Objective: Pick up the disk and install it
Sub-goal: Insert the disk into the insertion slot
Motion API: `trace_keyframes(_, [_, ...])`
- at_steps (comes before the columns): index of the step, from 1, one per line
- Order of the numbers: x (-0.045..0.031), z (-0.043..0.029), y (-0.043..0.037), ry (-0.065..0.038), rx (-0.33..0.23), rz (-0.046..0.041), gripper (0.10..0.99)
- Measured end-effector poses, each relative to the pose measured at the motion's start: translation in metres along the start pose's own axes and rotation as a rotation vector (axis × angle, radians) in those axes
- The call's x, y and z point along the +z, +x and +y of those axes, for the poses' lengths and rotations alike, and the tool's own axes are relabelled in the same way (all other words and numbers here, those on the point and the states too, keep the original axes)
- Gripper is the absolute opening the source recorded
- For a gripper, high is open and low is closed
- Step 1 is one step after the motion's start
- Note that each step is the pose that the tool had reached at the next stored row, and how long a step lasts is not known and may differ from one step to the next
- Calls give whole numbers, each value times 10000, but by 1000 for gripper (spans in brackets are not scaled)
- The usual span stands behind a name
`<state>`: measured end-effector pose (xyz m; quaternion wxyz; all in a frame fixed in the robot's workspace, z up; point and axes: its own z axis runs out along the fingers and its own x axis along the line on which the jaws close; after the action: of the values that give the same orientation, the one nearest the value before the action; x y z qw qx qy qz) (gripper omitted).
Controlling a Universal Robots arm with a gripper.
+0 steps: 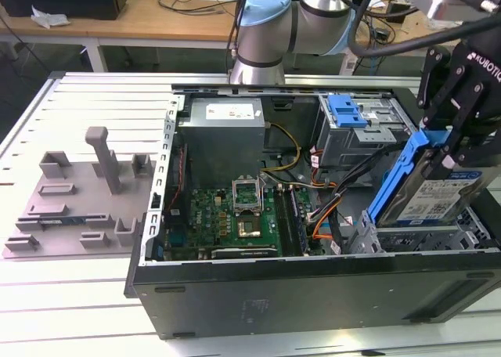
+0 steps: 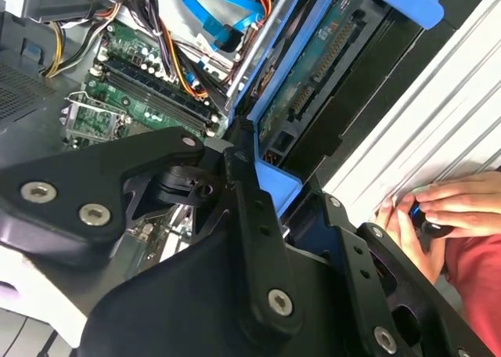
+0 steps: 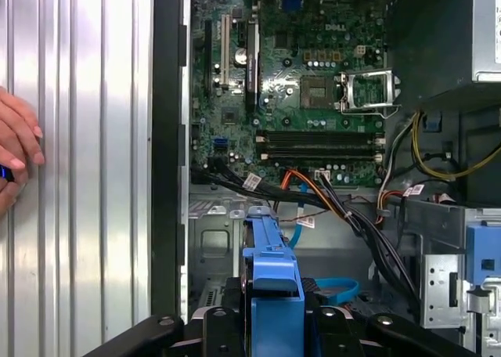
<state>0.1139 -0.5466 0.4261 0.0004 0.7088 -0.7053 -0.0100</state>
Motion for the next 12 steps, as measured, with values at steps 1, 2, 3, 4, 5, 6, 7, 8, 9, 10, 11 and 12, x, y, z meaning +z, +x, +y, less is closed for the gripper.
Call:
trace_keyframes(1, [27, 1, 0, 8, 0, 0, 365])
trace_keyframes(2, [43, 2, 1, 14, 0, -1, 365])
trace_keyframes(3, [60, 3, 1, 19, 0, 0, 365])
trace_keyframes(4, [88, 5, 1, 27, 0, 1, 365])
trace_keyframes(5, [106, 6, 2, 33, 0, 1, 365])
trace_keyframes(6, [124, 9, 2, 39, 0, 1, 365])
trace_keyframes(7, [163, 13, 2, 52, -1, 0, 365])
trace_keyframes(8, [203, 16, 3, 63, -2, 0, 365])
trace_keyframes(9, [242, 19, 3, 72, -2, 1, 365])
trace_keyframes(10, [269, 21, 4, 77, -2, 1, 365])
trace_keyframes(11, [286, 23, 4, 80, -1, 4, 365])
trace_keyframes(12, [309, 26, 4, 84, -1, 2, 365])
